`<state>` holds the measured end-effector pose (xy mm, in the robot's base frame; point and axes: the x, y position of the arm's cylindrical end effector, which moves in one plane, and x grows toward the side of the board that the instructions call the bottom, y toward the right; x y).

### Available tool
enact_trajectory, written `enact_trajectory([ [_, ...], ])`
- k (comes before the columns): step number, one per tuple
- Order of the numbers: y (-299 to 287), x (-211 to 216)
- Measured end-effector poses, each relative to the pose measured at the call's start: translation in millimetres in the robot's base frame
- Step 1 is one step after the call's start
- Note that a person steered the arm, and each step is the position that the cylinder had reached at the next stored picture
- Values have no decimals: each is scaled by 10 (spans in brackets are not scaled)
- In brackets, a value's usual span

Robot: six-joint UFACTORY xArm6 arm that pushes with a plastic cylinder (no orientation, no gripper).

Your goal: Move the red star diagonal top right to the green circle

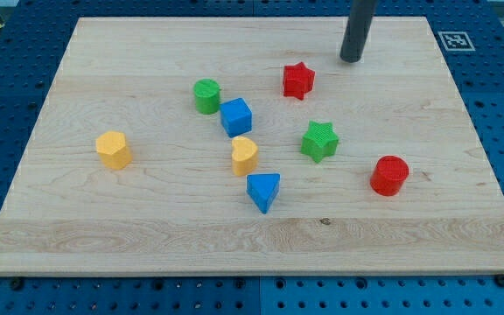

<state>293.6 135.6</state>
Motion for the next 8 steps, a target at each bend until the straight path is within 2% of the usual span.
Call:
enact_trajectory([
  [3,-542,242],
  [5,-506,395],
  [8,-442,301],
])
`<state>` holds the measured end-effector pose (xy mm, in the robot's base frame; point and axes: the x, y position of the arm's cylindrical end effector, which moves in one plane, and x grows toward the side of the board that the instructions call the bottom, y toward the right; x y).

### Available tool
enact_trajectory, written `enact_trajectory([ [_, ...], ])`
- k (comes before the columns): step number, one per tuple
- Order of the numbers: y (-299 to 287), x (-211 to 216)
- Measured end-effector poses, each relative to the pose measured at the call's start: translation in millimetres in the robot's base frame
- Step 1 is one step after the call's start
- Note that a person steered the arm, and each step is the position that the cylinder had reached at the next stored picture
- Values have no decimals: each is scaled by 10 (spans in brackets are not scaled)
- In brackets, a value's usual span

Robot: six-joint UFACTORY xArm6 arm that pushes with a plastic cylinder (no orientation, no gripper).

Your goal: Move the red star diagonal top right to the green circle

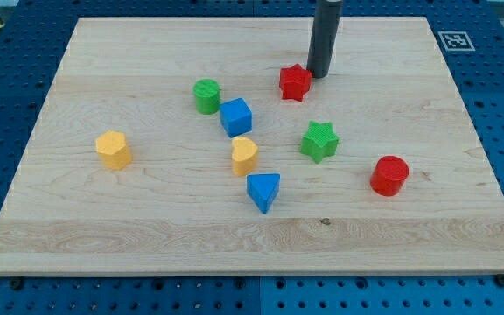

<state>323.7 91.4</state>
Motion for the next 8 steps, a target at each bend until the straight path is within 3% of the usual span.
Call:
enact_trajectory([
  [3,-227,88],
  [6,292,152],
  [8,64,544],
])
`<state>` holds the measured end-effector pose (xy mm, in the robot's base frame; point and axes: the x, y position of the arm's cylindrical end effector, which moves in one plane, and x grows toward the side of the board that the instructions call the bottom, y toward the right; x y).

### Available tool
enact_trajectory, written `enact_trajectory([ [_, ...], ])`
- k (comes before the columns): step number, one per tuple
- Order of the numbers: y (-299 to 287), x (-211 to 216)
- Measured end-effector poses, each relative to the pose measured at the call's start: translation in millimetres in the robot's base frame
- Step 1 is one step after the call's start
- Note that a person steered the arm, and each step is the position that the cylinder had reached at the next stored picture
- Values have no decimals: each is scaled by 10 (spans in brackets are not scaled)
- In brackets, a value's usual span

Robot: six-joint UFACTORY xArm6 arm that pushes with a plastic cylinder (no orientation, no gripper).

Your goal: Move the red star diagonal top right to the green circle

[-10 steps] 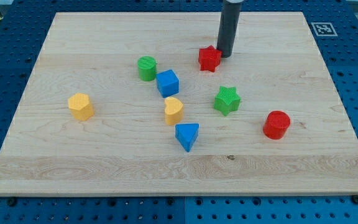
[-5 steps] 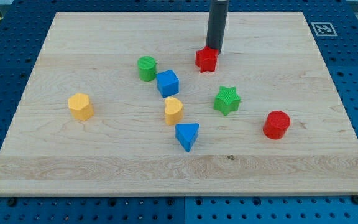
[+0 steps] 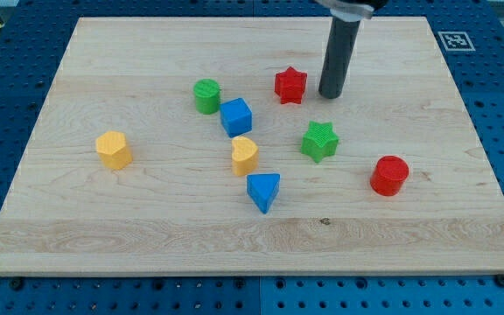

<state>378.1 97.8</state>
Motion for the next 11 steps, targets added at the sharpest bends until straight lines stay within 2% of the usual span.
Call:
enact_trajectory([
  [2,-503,74],
  [3,-605,-166],
  [4,-605,-272],
  [11,-565,-169],
])
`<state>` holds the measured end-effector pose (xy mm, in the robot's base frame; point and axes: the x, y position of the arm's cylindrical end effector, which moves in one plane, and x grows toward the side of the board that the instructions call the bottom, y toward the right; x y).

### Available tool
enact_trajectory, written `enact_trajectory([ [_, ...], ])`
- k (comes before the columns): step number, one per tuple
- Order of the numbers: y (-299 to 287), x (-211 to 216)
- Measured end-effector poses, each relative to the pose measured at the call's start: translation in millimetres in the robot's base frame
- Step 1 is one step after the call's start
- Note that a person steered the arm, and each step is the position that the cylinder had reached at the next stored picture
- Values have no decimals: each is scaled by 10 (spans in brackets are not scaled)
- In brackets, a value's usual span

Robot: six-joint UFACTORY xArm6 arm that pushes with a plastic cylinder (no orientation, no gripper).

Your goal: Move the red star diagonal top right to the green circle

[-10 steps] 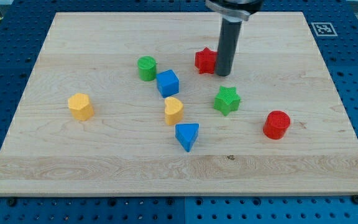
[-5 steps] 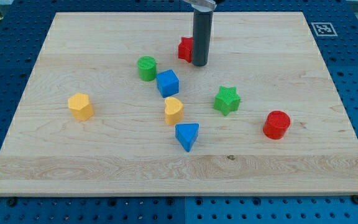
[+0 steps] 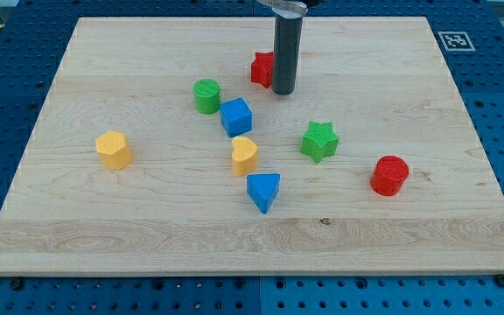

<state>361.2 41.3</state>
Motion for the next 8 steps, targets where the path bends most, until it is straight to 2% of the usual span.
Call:
enact_trajectory([
  [4,78,-562],
  [6,58,-409],
  [8,-49,-446],
])
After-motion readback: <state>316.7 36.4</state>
